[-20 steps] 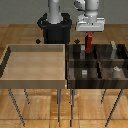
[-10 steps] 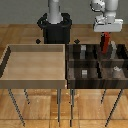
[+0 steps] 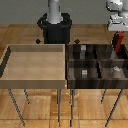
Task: Place the box of cereal into the appropriate compartment.
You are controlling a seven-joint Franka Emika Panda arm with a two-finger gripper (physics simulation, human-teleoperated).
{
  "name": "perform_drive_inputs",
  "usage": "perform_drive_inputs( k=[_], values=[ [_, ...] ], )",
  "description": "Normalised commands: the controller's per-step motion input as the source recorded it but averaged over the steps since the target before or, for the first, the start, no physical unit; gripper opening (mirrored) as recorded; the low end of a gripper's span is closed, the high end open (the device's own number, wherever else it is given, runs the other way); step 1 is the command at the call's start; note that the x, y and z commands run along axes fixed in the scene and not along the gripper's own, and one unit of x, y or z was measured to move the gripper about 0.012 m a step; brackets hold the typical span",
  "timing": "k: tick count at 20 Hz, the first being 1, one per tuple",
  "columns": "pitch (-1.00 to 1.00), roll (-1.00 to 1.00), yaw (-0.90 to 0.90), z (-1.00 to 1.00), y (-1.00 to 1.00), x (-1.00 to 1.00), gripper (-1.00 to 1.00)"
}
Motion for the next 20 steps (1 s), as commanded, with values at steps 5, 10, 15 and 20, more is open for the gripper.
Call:
perform_drive_inputs(
  k=[5, 10, 15, 20],
  values=[
    [0.0, 0.0, 0.0, 0.0, 0.0, -1.0, -1.0],
    [0.0, 0.0, 0.0, 0.0, -0.7, -0.2, -1.0],
    [0.0, 0.0, 0.0, -0.2, -0.2, 0.0, -1.0],
    [0.0, 0.0, 0.0, -1.0, 0.0, 0.0, -1.0]
  ],
)
